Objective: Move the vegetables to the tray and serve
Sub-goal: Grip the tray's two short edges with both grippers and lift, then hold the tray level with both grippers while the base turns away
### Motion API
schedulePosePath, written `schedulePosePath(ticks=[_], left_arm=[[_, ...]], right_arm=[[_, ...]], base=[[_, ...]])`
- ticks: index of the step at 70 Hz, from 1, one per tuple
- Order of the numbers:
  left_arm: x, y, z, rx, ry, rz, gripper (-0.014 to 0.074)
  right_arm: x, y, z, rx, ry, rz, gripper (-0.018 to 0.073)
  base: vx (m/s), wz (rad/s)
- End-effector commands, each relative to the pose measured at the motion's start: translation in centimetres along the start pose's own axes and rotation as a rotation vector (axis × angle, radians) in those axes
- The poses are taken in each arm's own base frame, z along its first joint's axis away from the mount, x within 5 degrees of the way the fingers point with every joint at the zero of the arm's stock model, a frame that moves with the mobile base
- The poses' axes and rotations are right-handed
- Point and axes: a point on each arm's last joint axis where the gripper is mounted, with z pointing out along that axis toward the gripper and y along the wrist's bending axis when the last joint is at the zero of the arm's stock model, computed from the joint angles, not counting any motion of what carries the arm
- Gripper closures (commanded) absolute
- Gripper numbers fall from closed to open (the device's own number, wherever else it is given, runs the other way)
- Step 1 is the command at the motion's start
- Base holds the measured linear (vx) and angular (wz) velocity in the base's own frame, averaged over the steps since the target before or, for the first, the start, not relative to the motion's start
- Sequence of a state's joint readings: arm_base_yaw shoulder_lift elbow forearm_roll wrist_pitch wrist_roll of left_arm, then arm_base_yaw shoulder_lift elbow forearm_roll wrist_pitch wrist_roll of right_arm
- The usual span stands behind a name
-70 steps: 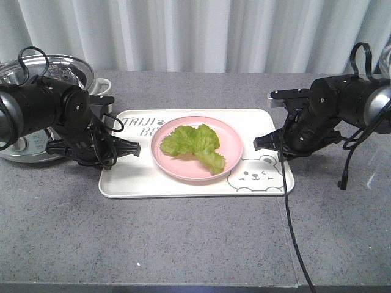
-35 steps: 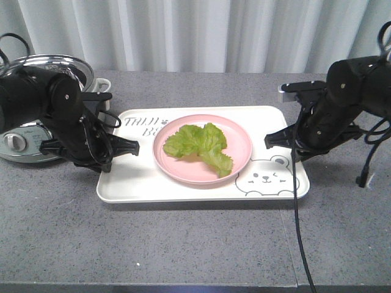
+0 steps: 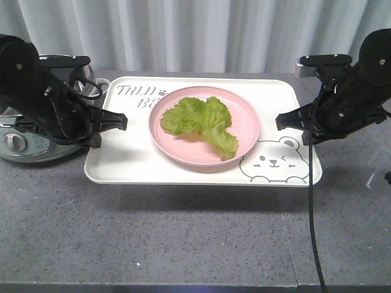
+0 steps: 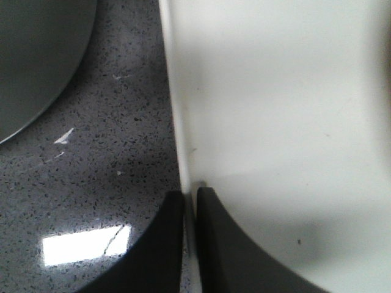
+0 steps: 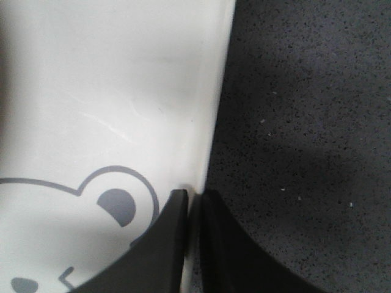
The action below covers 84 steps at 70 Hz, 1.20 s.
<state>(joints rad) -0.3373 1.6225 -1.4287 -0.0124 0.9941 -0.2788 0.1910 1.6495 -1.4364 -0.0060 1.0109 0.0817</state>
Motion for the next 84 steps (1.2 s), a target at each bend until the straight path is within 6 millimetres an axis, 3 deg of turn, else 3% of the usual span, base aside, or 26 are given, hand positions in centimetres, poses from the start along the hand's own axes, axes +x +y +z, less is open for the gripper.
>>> schedulePosePath(ticks=[1, 84], left_arm=[[-0.56, -1.01, -3.6, 0.073, -0.14, 0.022, 0.0605], [-0.51, -0.94, -3.88, 0.072, -0.144, 0.022, 0.0604]], right_arm=[[-0.66, 0.42, -3.57, -0.028, -0.141, -0.012, 0.0564], [-0.45, 0.4, -3.84, -0.027, -0.129, -0.009, 0.0564]], base=[[0.0, 0.0], [0.0, 0.0]])
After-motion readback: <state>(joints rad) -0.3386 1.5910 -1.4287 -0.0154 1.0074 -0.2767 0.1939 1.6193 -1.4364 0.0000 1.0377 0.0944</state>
